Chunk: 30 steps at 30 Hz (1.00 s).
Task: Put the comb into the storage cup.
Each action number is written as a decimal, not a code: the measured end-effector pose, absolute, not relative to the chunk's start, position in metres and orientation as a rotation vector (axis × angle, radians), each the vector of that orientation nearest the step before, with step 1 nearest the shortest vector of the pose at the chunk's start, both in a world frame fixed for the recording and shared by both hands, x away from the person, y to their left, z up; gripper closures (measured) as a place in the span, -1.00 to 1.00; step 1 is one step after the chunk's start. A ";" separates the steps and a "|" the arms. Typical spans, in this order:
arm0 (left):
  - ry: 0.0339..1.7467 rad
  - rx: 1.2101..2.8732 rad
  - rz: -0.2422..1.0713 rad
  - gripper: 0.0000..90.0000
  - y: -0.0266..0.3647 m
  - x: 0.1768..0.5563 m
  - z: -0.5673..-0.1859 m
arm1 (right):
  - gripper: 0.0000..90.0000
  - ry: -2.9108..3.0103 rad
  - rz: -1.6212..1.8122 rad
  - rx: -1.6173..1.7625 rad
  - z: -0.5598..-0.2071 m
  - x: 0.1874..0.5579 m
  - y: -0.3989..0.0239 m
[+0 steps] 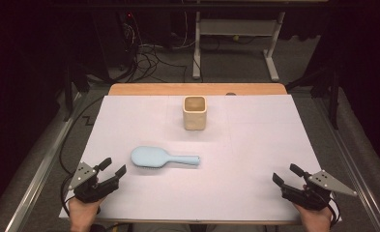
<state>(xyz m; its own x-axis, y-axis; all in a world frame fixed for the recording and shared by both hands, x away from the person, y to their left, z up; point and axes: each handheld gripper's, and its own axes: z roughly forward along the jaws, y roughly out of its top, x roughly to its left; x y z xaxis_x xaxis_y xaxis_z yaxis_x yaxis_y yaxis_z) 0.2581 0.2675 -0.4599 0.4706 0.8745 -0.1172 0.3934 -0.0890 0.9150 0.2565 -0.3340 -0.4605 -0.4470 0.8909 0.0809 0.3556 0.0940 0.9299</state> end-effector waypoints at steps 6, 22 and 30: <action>1.084 1.693 0.574 -0.20 0.262 0.260 -0.459 | -0.46 1.859 1.345 1.220 -0.461 0.257 -0.334; 1.055 1.698 0.555 -0.19 0.251 0.262 -0.456 | -0.46 1.860 1.345 1.221 -0.461 0.257 -0.334; 1.039 1.707 0.546 -0.19 0.244 0.264 -0.455 | -0.46 1.860 1.346 1.222 -0.461 0.257 -0.334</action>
<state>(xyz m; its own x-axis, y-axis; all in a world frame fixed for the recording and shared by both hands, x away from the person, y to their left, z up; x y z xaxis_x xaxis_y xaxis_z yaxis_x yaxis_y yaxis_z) 0.2642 0.2438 -0.4554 0.5249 0.8429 -0.1185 0.3804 -0.1078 0.9185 0.2568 -0.3342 -0.4608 -0.4470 0.8906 0.0837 0.3579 0.0923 0.9292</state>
